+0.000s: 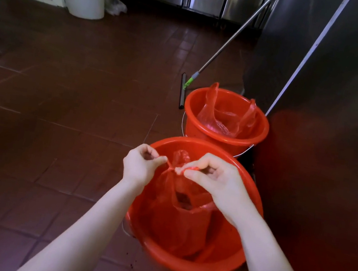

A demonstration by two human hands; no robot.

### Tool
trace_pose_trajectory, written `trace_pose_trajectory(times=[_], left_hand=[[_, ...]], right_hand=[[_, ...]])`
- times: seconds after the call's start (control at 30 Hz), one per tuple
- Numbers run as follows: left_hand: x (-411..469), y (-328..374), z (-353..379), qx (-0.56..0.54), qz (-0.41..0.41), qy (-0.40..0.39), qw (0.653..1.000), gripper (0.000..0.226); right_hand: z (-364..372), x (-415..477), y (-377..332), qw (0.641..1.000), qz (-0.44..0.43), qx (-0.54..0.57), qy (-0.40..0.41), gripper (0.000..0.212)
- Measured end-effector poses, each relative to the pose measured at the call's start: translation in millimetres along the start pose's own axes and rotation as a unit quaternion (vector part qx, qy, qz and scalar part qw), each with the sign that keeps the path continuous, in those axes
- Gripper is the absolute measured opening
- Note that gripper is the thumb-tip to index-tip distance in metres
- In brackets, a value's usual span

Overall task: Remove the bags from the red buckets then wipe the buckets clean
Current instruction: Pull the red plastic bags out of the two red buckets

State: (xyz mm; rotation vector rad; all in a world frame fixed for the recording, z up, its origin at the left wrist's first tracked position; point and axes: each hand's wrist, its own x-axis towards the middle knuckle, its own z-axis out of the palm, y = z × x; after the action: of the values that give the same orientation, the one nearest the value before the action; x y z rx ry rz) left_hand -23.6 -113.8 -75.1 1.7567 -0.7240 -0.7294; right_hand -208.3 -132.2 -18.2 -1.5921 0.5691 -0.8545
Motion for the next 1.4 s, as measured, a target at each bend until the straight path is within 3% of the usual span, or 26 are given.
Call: trace_pose_trajectory(times=[0.1, 0.23, 0.37, 0.43, 0.5, 0.53, 0.6, 0.73, 0.9, 1.07, 1.17, 1.27, 1.33, 1.4], left_hand=[[-2.4, 3.1, 6.9, -0.177, -0.039, -0.041, 0.982, 0.021], [8.1, 7.1, -0.9, -0.366, -0.095, -0.044, 0.925, 0.019], [4.9, 10.9, -2.4, -0.433, -0.095, -0.165, 0.881, 0.008], [1.6, 10.2, -2.5, -0.340, -0.045, -0.245, 0.907, 0.013], [3.5, 6.7, -9.3, -0.052, 0.124, -0.279, 0.951, 0.014], [5.8, 6.2, -13.3, 0.112, 0.231, -0.276, 0.926, 0.010], [11.3, 9.4, -19.5, 0.305, 0.380, -0.286, 0.825, 0.006], [20.6, 9.4, -25.2, 0.466, 0.439, -0.279, 0.716, 0.013], [27.8, -3.5, -42.7, 0.531, 0.419, -0.269, 0.685, 0.015], [38.1, -9.7, -64.5, 0.549, 0.391, -0.253, 0.694, 0.015], [36.3, -6.1, -63.9, 0.532, 0.383, -0.224, 0.721, 0.014], [18.4, 0.1, -63.0, 0.433, 0.417, -0.205, 0.773, 0.007], [-8.0, 0.8, -61.1, 0.411, 0.473, -0.214, 0.749, 0.008], [-39.0, -2.2, -56.0, 0.395, 0.499, -0.253, 0.728, 0.020]], right_hand=[[0.4, 7.6, 7.6, 0.999, 0.037, 0.012, 0.008, 0.006], [-12.3, 9.9, 28.3, 0.984, 0.078, -0.158, 0.008, 0.012], [-28.1, 2.4, 40.5, 0.943, 0.074, -0.324, -0.004, 0.015], [-37.0, 0.9, 41.8, 0.915, 0.051, -0.398, -0.028, 0.016], [-45.7, -0.3, 43.3, 0.878, 0.047, -0.471, -0.072, 0.019], [-49.8, -2.1, 44.4, 0.858, 0.052, -0.503, -0.091, 0.019], [-55.2, -8.0, 47.1, 0.829, 0.067, -0.544, -0.110, 0.020], [-60.1, -22.0, 54.6, 0.812, 0.083, -0.570, -0.100, 0.018], [-75.0, -31.8, 46.4, 0.784, 0.149, -0.595, -0.094, 0.018], [-83.2, -43.5, 40.5, 0.758, 0.181, -0.622, -0.079, 0.017], [-80.2, -38.2, 39.1, 0.764, 0.164, -0.620, -0.068, 0.013], [-80.7, -41.6, 36.0, 0.813, 0.155, -0.561, -0.024, 0.009], [-83.1, -57.6, 35.6, 0.827, 0.142, -0.544, 0.013, 0.028], [-87.8, -78.7, 38.3, 0.807, 0.127, -0.570, 0.092, 0.046]])
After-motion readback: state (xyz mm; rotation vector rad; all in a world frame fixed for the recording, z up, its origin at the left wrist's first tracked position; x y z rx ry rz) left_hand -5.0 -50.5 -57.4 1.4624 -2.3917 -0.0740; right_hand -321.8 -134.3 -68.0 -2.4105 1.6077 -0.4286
